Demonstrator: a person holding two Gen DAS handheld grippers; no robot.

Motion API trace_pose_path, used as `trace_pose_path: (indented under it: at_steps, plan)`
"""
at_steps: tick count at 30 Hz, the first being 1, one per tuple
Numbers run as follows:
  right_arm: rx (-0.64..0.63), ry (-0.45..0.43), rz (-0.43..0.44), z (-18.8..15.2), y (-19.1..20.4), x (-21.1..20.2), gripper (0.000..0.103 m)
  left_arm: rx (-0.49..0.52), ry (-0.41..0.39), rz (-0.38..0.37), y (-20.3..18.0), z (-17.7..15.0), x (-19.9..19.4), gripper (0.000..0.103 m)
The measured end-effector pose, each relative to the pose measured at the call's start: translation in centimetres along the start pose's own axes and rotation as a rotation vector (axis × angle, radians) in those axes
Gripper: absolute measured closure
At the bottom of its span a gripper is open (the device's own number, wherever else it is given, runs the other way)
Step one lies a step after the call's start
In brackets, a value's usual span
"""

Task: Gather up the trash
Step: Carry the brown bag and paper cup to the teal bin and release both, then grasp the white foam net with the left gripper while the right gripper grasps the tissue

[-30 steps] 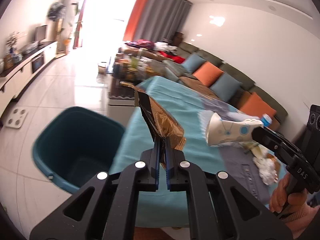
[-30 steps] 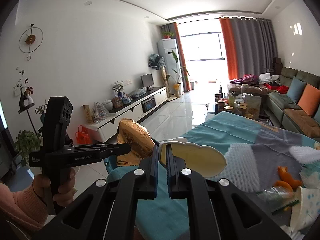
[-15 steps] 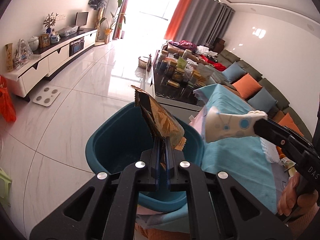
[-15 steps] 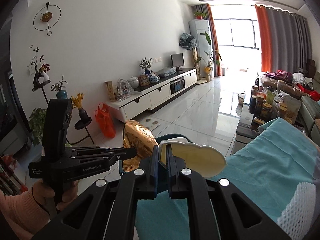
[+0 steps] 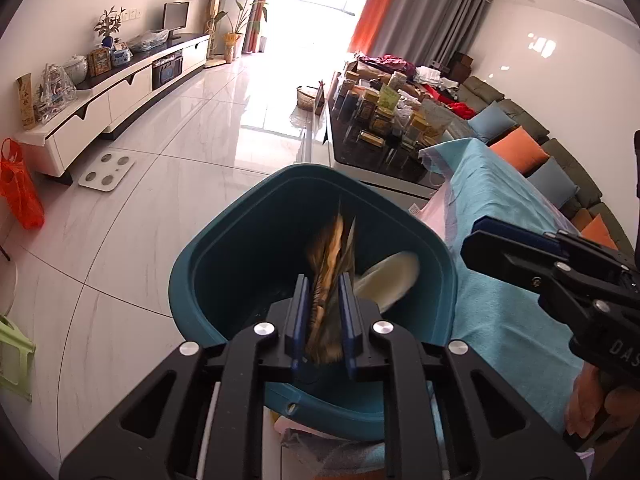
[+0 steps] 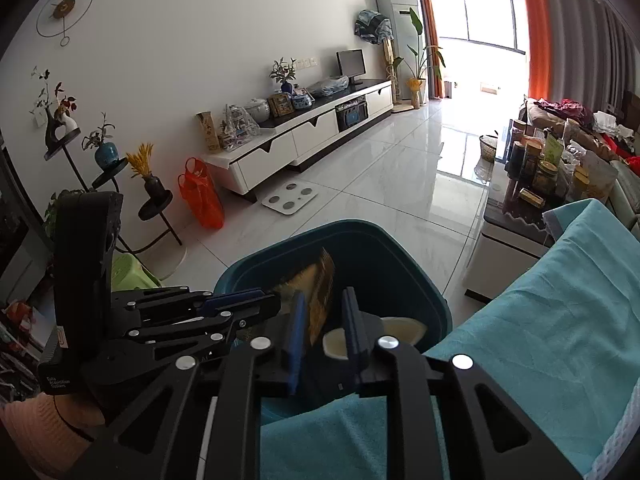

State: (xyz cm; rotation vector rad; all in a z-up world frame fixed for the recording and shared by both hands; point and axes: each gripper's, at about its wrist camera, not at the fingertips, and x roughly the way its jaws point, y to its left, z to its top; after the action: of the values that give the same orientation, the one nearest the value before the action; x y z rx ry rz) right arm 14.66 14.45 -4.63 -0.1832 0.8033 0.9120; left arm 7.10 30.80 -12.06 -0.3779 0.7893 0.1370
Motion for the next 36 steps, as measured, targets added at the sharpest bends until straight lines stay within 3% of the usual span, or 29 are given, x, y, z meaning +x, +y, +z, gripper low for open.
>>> trace_pose_path:
  at_steps: [7, 9, 11, 15, 21, 29, 36]
  plan:
    - [0.036, -0.035, 0.014, -0.6, -1.0, -1.5, 0.081, 0.0, -0.03, 0.013, -0.9, -0.1, -0.6, 0.074]
    - [0.052, -0.06, 0.02, -0.8, -1.5, -2.7, 0.081, 0.02, -0.059, 0.009, -1.6, -0.1, -1.5, 0.067]
    - [0.072, -0.093, 0.027, -1.2, -2.1, -4.3, 0.076, 0.052, -0.098, -0.001, -2.9, -0.1, -2.7, 0.054]
    - [0.082, -0.162, 0.008, -2.5, -2.7, -8.1, 0.071, 0.107, -0.153, -0.059, -5.6, 0.0, -4.7, 0.041]
    - [0.114, -0.255, -0.084, -5.4, -4.5, -14.5, 0.066, 0.218, -0.168, -0.207, -11.5, -0.6, -6.0, 0.037]
    - [0.23, -0.3, -0.225, -12.0, -8.1, -21.9, 0.064, 0.333, -0.084, -0.353, -19.7, -2.4, -4.3, 0.035]
    - [0.352, -0.267, -0.404, -19.3, -11.0, -27.0, 0.064, 0.404, -0.003, -0.378, -24.4, -3.2, -1.1, 0.033]
